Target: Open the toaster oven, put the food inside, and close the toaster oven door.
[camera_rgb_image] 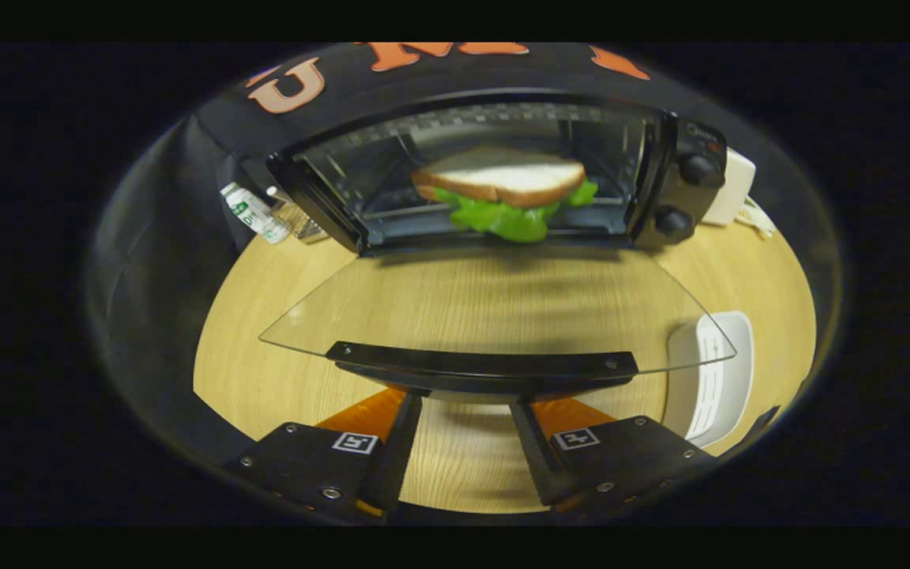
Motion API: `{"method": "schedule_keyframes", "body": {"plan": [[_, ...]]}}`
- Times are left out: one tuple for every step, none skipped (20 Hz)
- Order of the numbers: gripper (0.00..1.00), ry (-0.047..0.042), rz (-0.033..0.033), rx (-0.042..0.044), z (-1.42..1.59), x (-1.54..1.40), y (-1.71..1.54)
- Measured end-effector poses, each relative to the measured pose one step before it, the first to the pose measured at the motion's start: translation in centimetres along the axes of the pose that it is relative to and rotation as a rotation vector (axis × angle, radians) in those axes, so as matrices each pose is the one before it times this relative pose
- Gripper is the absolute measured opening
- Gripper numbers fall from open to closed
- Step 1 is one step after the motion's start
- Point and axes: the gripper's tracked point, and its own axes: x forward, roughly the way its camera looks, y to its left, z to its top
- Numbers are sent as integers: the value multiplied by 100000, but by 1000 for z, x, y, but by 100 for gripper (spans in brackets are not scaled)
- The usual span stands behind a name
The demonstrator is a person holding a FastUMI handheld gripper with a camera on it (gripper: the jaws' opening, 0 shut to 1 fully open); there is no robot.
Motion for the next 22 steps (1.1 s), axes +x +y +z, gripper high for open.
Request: {"method": "schedule_keyframes", "body": {"plan": [[66, -1933, -137, -1117, 1251, 29, 15], [66, -1774, -340, 393, 1379, 65, -29], [66, -1775, 44, 1620, 1218, 67, 12], [66, -1373, 196, 2166, 1118, 182, 124], [66, -1242, 114, 1944, 1068, 211, -12], [66, -1287, -42, 1117, 748, -12, -195], [65, -1298, -829, 629, 904, 230, -277], [66, -365, -195, 198, 587, 514, 83], [65, -771, -729, 560, 603, 285, -73], [66, -639, -673, 673, 601, 290, -284], [66, -996, -440, 928, 605, -216, -101], [66, -1308, 284, 447, 762, -27, 18], [66, -1473, -113, -293, 649, 59, 25], [65, -1290, -256, -639, 544, -233, -98], [66, -1840, -277, -221, 977, -49, -3], [66, -1645, -182, -151, 888, 123, -114], [67, -1705, -405, 268, 761, 197, -3], [68, 3367, 256, -1155, -577, 20, 53], [70, -557, -166, -784, -33, -223, -79], [72, -1720, -699, -1010, 312, -347, -106], [73, -927, 240, -1446, 82, -649, -1], [73, -1157, 1261, -1543, 41, -999, 164]]}}
